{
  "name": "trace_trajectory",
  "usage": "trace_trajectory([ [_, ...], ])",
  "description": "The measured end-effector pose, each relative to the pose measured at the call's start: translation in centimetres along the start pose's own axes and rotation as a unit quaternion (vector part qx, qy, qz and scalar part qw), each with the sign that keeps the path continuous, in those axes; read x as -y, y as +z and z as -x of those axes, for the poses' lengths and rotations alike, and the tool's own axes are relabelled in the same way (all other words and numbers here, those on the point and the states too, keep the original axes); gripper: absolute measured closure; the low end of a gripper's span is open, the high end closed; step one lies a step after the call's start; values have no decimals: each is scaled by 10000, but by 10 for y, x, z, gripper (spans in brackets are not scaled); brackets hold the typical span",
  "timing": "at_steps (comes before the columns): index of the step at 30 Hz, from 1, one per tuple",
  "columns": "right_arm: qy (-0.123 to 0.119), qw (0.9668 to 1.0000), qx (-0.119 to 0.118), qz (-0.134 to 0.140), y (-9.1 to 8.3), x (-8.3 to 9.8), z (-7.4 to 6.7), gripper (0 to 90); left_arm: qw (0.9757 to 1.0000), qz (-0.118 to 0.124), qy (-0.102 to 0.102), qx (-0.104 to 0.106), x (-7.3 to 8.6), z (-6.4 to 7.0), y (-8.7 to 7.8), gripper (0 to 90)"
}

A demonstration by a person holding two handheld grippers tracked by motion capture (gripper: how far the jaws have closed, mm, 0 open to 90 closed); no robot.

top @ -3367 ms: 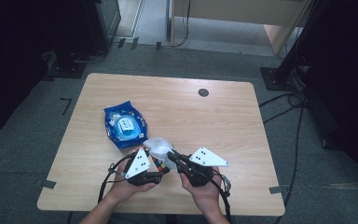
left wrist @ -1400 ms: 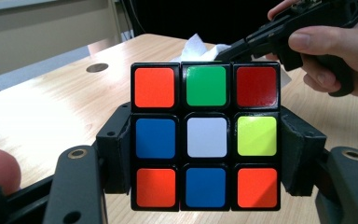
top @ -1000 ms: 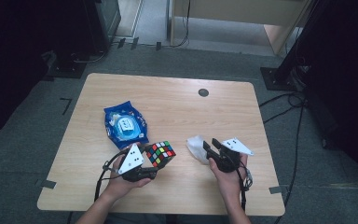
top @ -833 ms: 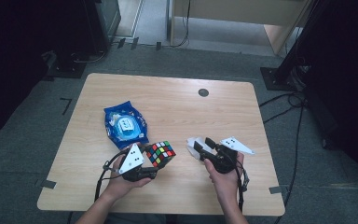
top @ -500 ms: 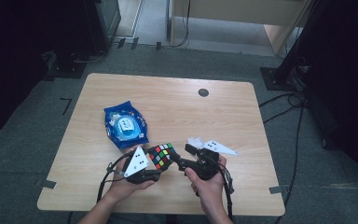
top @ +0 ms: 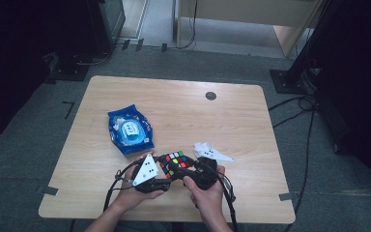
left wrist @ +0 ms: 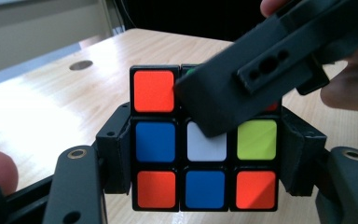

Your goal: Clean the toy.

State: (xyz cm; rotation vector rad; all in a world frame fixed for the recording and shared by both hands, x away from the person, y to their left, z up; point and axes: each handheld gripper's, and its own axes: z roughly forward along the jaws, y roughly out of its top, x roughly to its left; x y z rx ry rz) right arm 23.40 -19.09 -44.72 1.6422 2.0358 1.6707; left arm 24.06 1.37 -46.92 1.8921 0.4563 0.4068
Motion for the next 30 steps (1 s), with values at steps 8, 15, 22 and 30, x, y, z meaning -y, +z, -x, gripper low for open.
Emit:
trace_trajectory([
  [8,-109,9997,221,16,-6,-4,1,343,9997,-167,-17,149,0,-2,1,336],
  [15,-33,9988,314,374,-29,-21,13,343,9990,-203,185,358,4,-10,-4,316],
  [22,-250,9996,128,87,-31,-24,6,343,9993,-272,248,71,5,-12,-3,316],
  [30,-359,9993,41,-73,-24,-20,-1,342,9987,-238,440,-41,3,-7,-5,315],
])
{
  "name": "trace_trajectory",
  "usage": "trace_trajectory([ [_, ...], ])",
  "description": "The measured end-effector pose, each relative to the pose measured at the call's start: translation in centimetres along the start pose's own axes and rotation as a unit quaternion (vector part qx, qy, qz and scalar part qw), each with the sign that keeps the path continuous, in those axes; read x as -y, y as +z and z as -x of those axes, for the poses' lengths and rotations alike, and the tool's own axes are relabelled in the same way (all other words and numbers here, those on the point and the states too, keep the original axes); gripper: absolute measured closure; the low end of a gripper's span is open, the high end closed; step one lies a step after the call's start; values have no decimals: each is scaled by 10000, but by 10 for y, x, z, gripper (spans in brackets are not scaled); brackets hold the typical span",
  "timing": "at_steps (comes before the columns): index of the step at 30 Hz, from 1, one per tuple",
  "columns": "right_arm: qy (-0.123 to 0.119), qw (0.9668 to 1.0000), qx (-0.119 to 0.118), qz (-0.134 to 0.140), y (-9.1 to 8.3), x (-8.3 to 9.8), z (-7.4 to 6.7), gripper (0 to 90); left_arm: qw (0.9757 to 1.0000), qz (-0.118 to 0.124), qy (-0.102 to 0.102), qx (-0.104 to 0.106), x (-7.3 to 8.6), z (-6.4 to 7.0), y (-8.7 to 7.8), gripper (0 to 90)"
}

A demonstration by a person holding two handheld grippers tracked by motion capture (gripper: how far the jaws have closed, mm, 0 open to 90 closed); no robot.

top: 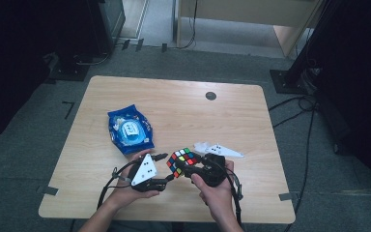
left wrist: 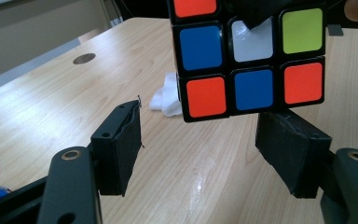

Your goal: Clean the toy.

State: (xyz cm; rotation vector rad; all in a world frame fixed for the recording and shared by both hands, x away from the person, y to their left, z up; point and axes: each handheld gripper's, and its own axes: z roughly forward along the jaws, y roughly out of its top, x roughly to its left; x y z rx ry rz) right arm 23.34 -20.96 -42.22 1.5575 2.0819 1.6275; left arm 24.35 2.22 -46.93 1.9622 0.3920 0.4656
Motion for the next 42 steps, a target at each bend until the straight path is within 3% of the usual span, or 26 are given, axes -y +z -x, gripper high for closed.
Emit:
trace_trajectory([
  [5,146,9998,-115,-51,3,2,2,334,9998,116,113,82,-5,7,0,286],
  [8,79,9999,-84,-110,6,3,0,338,9997,98,228,46,-7,13,2,258],
  [19,79,9996,-28,-254,10,7,-2,338,9997,101,220,-17,-7,12,2,198],
  [24,50,9994,-14,-351,12,8,-3,338,9994,146,318,-58,-8,15,2,190],
  [32,-2,9986,-9,-523,15,10,-5,340,9987,222,448,-16,-10,19,1,203],
  [37,-63,9986,17,-530,17,11,-7,340,9983,255,513,79,-9,20,0,292],
  [42,-64,9983,41,-574,18,11,-7,340,9980,234,586,63,-9,22,1,313],
])
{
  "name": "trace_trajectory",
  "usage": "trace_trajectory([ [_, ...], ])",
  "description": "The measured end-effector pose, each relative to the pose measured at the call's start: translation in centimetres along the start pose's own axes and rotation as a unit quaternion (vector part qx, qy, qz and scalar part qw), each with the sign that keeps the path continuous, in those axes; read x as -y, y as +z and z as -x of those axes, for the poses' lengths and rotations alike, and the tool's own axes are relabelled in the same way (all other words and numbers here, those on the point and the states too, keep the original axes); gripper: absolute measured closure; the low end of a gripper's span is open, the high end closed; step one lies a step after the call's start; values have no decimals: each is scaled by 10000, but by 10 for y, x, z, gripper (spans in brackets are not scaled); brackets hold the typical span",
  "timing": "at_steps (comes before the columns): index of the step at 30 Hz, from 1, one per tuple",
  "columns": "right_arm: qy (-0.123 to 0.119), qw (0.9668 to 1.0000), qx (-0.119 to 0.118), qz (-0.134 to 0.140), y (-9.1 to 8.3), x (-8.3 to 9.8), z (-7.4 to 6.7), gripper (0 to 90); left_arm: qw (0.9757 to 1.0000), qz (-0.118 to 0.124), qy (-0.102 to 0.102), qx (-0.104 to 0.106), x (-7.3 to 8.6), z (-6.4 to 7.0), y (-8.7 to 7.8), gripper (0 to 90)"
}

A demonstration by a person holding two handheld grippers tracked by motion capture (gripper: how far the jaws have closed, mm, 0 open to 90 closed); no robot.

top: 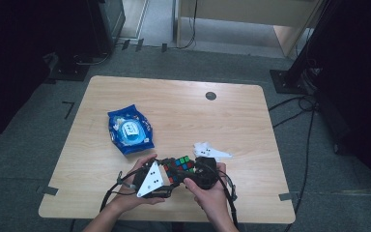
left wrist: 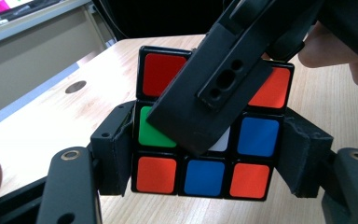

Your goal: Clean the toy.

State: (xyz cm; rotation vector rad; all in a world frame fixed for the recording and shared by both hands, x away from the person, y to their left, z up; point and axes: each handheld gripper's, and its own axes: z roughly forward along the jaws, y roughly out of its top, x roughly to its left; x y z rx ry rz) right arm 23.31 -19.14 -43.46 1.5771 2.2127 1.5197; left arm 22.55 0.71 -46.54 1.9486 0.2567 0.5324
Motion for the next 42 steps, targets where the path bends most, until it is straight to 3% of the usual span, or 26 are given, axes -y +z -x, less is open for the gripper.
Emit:
trace_trajectory([
  [6,30,10000,-30,-23,0,0,0,340,10000,-17,60,-35,0,1,0,321],
  [8,49,10000,-40,-29,0,0,0,338,9998,2,168,-96,0,2,-1,337],
  [11,34,9999,-113,15,-1,-1,1,335,9998,16,133,-122,0,1,-2,339],
  [15,-35,9994,-268,196,-10,-6,4,337,9998,-32,-84,-200,3,-9,-5,340],
  [17,-148,9984,-366,397,-21,-13,6,351,9993,-35,-234,-276,6,-17,-8,341],
  [19,-258,9968,-309,686,-35,-20,10,352,9985,3,-435,-330,8,-25,-12,341],
  [22,-335,9930,21,1134,-52,-27,22,352,9972,21,-624,-423,9,-33,-15,341],
  [24,-563,9877,727,1262,-54,-27,33,365,9966,2,-676,-466,10,-36,-16,341],
  [27,-771,9788,1476,1189,-45,-19,51,402,9964,-47,-687,-489,11,-37,-16,341],
  [29,-837,9758,1749,1012,-34,-11,67,421,9964,-69,-698,-479,11,-37,-16,341],
  [31,-881,9747,1894,798,-24,-5,78,437,9964,-87,-695,-473,12,-37,-15,341],
  [34,-852,9757,1974,429,-9,4,91,489,9963,-90,-735,-446,12,-37,-14,340],
  [36,-843,9752,2019,323,-4,9,96,537,9962,-97,-754,-424,13,-37,-14,341],
  [39,-930,9718,2163,132,3,14,103,620,9961,-90,-765,-425,13,-38,-15,341],
  [42,-898,9728,2136,-17,5,17,108,687,9961,-80,-778,-416,13,-38,-16,341],
])
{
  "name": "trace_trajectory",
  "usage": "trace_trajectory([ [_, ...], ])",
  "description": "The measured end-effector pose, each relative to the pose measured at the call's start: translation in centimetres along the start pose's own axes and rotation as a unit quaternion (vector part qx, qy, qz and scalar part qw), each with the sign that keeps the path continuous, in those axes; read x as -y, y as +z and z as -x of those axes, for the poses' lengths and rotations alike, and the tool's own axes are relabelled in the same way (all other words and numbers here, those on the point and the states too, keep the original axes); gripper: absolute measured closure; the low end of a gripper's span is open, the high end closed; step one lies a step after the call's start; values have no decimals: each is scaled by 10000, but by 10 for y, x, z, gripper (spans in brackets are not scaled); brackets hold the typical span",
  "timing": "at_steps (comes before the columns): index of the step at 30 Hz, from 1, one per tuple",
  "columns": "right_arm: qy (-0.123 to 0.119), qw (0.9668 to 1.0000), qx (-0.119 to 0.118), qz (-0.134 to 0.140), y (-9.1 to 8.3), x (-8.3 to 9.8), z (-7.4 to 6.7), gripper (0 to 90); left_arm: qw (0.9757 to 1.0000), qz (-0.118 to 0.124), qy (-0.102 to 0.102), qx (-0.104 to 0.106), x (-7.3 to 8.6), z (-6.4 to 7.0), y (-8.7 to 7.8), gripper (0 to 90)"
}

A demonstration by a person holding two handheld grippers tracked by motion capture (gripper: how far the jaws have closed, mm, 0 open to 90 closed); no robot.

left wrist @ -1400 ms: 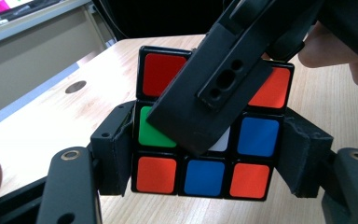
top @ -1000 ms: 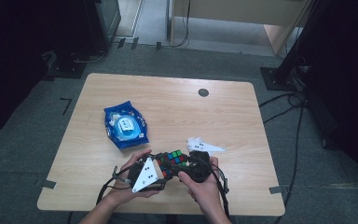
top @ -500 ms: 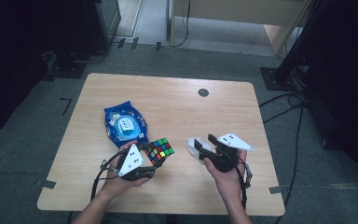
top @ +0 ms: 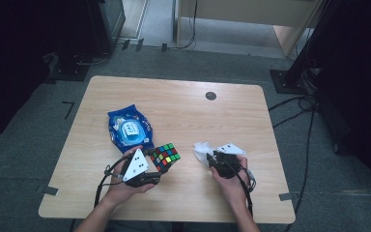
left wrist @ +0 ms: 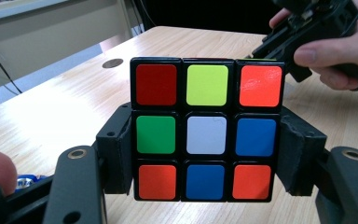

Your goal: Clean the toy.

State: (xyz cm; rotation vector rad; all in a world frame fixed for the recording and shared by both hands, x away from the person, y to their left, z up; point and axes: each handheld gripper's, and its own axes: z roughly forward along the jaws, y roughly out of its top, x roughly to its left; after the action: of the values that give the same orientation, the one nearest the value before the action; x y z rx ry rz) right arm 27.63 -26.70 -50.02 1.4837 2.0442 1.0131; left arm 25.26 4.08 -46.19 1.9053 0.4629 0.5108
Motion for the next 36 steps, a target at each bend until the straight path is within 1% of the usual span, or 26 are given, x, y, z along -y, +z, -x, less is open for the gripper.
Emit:
trace_trajectory([
  [1,-39,10000,-19,-41,2,1,1,717,10000,-1,6,3,0,0,0,341],
  [5,-110,9995,-108,-289,8,5,2,751,10000,-3,5,7,0,0,0,340],
  [7,-210,9991,-49,-373,11,6,1,769,10000,5,2,16,0,1,0,340],
  [10,-276,9990,5,-345,11,7,1,806,10000,-7,5,26,0,1,0,341],
  [11,-246,9991,3,-345,11,7,2,816,10000,-16,9,33,0,1,0,340],
  [16,-59,9998,-80,-181,11,11,7,882,10000,-14,2,46,0,2,1,341],
  [17,-39,9998,-58,-163,10,11,7,886,10000,-13,2,45,-1,3,1,341],
  [18,-72,9999,-7,-125,9,11,7,889,10000,-10,5,48,-1,3,1,341],
  [19,-90,10000,13,-32,7,10,5,890,10000,-8,8,48,-1,2,1,340],
  [21,-39,9997,-66,241,-1,5,2,891,10000,-9,-6,54,0,2,1,341],
  [23,-22,9981,-159,589,-12,-1,-3,892,10000,-25,-16,57,0,2,2,341],
  [24,-2,9968,-253,752,-20,-5,-7,892,10000,-31,-10,61,0,2,2,340],
  [26,-28,9931,-454,1081,-34,-13,-15,892,10000,-39,-12,79,0,3,3,341],
  [28,-10,9876,-803,1347,-49,-21,-27,892,9999,-35,-16,100,0,4,4,341],
  [30,-61,9814,-1094,1575,-62,-28,-41,891,9999,-34,-11,121,0,6,5,340],
  [34,-353,9688,-1627,1837,-84,-40,-74,891,9998,-46,34,166,-1,10,7,341],
  [36,-502,9641,-1786,1900,-91,-42,-88,891,9998,-39,61,209,-2,13,8,340],
])
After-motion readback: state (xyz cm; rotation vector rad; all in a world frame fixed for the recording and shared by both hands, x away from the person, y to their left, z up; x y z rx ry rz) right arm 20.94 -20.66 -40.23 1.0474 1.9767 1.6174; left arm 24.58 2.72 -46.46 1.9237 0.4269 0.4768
